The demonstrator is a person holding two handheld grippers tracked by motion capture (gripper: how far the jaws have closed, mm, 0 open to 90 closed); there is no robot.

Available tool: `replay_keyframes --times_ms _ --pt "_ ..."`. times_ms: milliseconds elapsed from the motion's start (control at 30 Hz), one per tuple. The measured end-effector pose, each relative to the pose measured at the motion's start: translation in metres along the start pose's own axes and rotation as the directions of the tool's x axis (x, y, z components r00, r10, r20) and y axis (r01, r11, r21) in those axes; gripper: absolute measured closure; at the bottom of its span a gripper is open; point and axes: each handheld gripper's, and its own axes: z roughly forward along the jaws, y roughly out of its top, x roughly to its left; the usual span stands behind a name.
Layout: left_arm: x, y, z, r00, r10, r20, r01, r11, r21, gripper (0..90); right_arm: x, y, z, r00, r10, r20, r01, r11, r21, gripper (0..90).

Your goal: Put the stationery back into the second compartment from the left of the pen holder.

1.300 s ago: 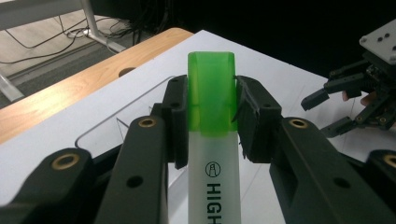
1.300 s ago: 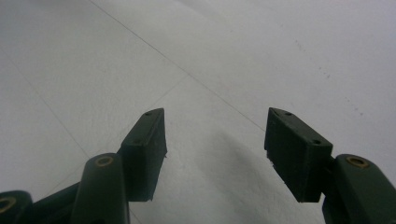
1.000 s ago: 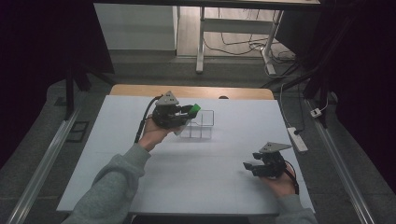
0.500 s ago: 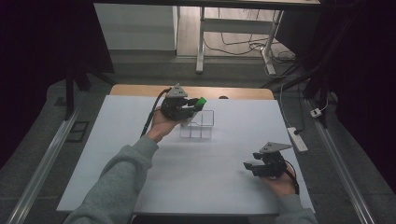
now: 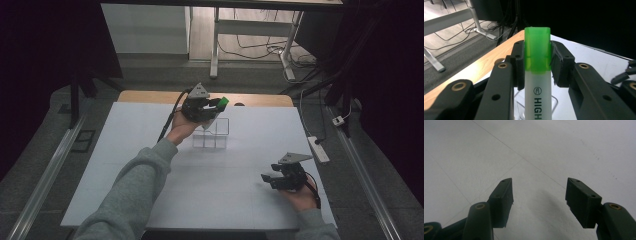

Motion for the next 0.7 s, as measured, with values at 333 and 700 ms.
replay_keyframes --times_ms 333,700 --pt "0.014 -0.011 0.026 0.9999 -0.017 0.0 0.017 0.9998 -0.007 66.0 -0.001 -0.001 0.0 1.0 0.0 0.004 0.0 1.0 0.004 38.9" --pt "0.019 -0.017 0.025 0.9992 -0.04 -0.002 0.04 0.9968 0.069 50.5 -0.001 -0.002 0.001 1.0 0.0 0.006 0.0 1.0 0.013 38.8"
